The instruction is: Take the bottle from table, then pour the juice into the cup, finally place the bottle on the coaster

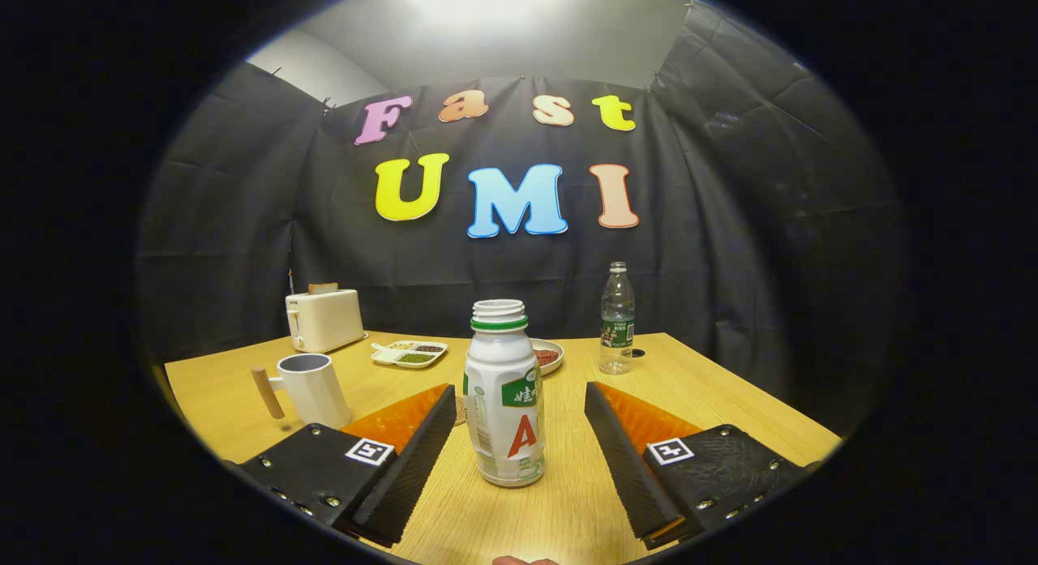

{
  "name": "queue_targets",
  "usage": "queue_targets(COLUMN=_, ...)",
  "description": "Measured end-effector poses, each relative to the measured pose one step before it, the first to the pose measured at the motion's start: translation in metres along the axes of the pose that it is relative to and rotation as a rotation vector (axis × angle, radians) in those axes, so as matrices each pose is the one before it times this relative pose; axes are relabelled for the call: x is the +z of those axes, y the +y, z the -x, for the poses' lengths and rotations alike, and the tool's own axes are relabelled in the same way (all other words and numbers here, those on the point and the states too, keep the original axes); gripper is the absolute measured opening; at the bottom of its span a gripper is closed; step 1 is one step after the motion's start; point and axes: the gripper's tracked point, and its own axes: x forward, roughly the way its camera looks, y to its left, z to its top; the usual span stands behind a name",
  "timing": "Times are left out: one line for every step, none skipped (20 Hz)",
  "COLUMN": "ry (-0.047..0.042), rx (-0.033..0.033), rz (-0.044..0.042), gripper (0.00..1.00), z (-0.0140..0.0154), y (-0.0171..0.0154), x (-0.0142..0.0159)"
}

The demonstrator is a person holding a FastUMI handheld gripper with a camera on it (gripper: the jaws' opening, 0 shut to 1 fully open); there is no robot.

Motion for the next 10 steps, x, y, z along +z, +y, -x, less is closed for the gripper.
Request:
queue_targets(ry=-0.00441, rx=0.00023, rz=0.00372, gripper=0.98, z=-0.00478, y=0.00459, x=-0.00042)
queue_targets(ry=0.00259, rx=0.00289, rz=0.0063, gripper=0.98, z=-0.00511, y=0.00518, x=-0.00091)
queue_targets(ry=0.00684, rx=-0.00308, rz=0.0093, gripper=0.98, z=-0.00496, y=0.00227, x=-0.00484)
queue_targets(ry=0.00383, rx=-0.00195, rz=0.00143, gripper=0.98, z=-0.00494, y=0.00098, x=-0.00277)
queue_targets(ry=0.00624, rx=-0.00278, rz=-0.00458, gripper=0.98, z=-0.00627, y=0.00137, x=-0.00271)
queue_targets(ry=0.00843, rx=-0.00293, rz=-0.01334, gripper=0.98, z=-0.00488, y=0.00014, x=-0.00278)
queue_targets(ry=0.00324, rx=0.00243, rz=-0.01734, gripper=0.98, z=-0.00477, y=0.0018, x=-0.00217)
queue_targets(ry=0.00542, rx=-0.00428, rz=-0.01182, gripper=0.98, z=-0.00398, y=0.00036, x=-0.00164)
queue_targets(ry=0.00565, rx=-0.00747, rz=-0.01087, gripper=0.98, z=-0.00402, y=-0.0013, x=-0.00333)
queue_targets(ry=0.00355, rx=-0.0051, rz=-0.01135, gripper=0.98, z=-0.00275, y=0.00003, x=-0.00137)
